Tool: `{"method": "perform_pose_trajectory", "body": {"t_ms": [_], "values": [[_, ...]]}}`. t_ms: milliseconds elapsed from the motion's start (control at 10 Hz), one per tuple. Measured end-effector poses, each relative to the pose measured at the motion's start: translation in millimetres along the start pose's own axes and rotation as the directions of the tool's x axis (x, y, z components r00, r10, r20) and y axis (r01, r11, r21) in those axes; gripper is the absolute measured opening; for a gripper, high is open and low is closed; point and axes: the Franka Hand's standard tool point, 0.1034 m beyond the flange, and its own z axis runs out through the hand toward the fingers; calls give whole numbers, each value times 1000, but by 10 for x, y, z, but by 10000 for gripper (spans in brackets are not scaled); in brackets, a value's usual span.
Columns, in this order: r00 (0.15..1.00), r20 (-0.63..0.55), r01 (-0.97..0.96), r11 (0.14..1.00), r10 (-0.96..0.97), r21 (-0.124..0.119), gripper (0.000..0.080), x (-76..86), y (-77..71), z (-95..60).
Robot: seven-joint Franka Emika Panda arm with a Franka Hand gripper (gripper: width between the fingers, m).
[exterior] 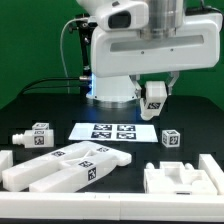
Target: Assemble chair
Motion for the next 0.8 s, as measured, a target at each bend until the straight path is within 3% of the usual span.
{"method": "perform_pose_trajectory", "body": {"t_ms": [100,200,300,400,500,800], "values": [[999,-54,-2,1000,2,-8,285,48,-23,6],[983,-181,21,1000,-24,-20,285,312,-191,-34],[975,-223,22,1000,-19,7,285,472,-253,-78],[932,-362,30,1000,-31,-9,286,828,-255,-229],[870,-489,38,998,-57,-49,286,897,-238,-231],[752,-654,11,994,-82,-111,286,864,-103,-200]]}}
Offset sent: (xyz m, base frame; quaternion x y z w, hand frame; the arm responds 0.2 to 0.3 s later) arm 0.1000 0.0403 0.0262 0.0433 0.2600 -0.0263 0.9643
